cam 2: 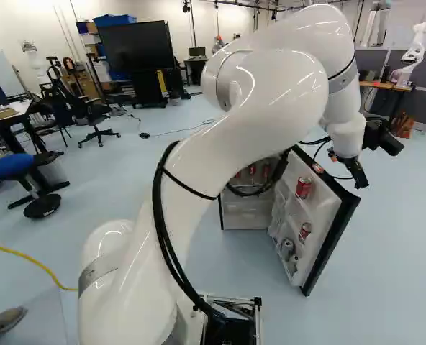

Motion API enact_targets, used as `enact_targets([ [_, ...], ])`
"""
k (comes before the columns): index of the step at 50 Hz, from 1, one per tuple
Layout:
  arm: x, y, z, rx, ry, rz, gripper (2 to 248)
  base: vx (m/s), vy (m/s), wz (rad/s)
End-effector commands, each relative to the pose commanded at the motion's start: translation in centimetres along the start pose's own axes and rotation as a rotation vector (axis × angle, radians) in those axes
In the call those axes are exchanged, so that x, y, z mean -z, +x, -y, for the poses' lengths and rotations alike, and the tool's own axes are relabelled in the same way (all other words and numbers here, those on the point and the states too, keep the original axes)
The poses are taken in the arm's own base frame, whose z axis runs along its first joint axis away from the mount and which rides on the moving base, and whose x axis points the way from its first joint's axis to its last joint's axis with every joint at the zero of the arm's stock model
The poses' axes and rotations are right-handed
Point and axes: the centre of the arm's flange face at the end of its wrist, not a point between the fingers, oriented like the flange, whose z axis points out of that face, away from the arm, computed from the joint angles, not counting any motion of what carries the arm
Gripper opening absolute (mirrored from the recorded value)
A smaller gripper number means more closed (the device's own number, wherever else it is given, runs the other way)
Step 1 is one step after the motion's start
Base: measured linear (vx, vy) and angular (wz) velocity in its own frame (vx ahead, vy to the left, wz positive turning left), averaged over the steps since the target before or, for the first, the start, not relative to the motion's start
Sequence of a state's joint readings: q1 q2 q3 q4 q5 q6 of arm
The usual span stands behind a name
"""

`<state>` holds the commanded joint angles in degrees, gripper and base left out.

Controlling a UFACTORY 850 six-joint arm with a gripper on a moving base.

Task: Grab a drink from the fridge

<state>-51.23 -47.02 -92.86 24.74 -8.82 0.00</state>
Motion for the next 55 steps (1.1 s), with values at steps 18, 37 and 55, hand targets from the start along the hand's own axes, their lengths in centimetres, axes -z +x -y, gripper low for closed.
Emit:
enact_targets([
  [18, -1.9, -0.4, -0.6, -0.006, -0.006, 0.052, 247, 0.000, 0.000, 0.000],
  [37, -1.8, -1.7, -0.7, 0.011, -0.011, 0.198, 247, 0.000, 0.000, 0.000],
  [55, -1.6, -2.7, -0.8, 0.029, -0.017, 0.310, 247, 0.000, 0.000, 0.000],
])
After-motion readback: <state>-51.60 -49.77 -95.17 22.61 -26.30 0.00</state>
